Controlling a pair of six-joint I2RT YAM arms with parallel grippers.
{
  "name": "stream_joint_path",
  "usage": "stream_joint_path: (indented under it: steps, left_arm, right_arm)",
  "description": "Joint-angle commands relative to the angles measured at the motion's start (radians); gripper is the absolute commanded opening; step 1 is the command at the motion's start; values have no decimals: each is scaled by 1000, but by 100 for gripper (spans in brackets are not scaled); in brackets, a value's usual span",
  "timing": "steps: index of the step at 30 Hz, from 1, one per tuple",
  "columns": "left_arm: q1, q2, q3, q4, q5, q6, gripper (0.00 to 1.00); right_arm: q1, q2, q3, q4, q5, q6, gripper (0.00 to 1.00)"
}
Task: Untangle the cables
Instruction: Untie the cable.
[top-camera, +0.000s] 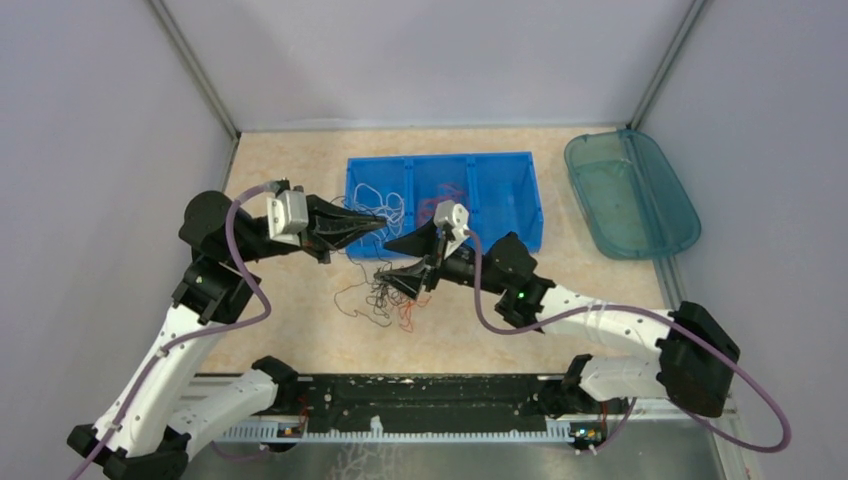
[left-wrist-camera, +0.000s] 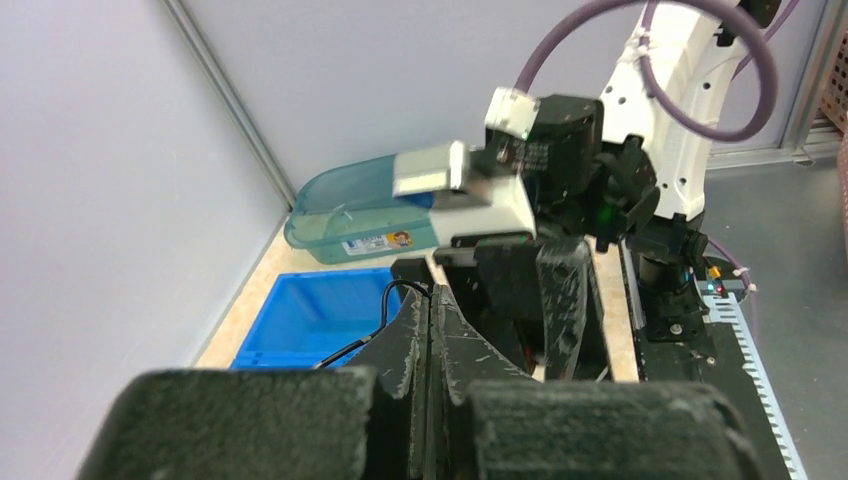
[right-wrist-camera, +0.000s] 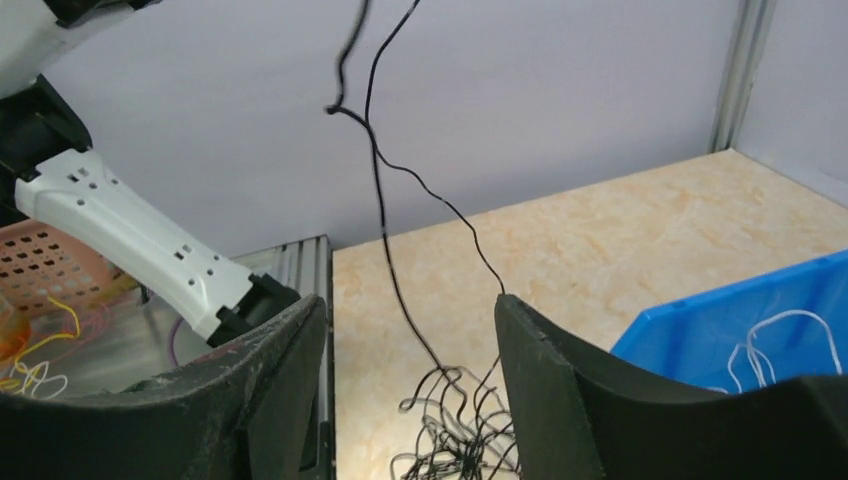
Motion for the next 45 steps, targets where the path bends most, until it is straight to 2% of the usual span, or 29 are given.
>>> stream_joint_path:
  steps: [1,4,6,11,17,20,29,36,40,45]
  left_arm:
    - [-4,7,53,-12,38,-21,0]
    - [-5,6,70,-14,41,-23,0]
    - [-5,10,84,-13,46,-23,0]
    - [-5,32,150,-11,56,-40,0]
    - [-4,61,264,-20,79,-59,0]
    - [-4,79,342,-29,79,-53,0]
    - [-4,168,694,-121,-12,136,0]
    - [-5,279,991,-214,-83,299,0]
    - [-3,334,1093,-247,-87,331,0]
    - [-2,315,1018,-249,-56,276,0]
  right_arm:
    - [1,77,82,114,-54,9,59]
    - [1,122,88,156,-75,52,48]
    - [3,143,89,170,-77,66,43]
    - [9,194,60,177,-28,58,41]
    - [9,231,-30,169,103,-6,31]
    - [9,235,-86,184,147,-16,29]
    - [9,202,-205,180,201,9,27]
    - [9,196,-241,190,211,40,34]
    - [9,138,-230,180,236,38,51]
    - [9,17,-102,105,240,-30,73]
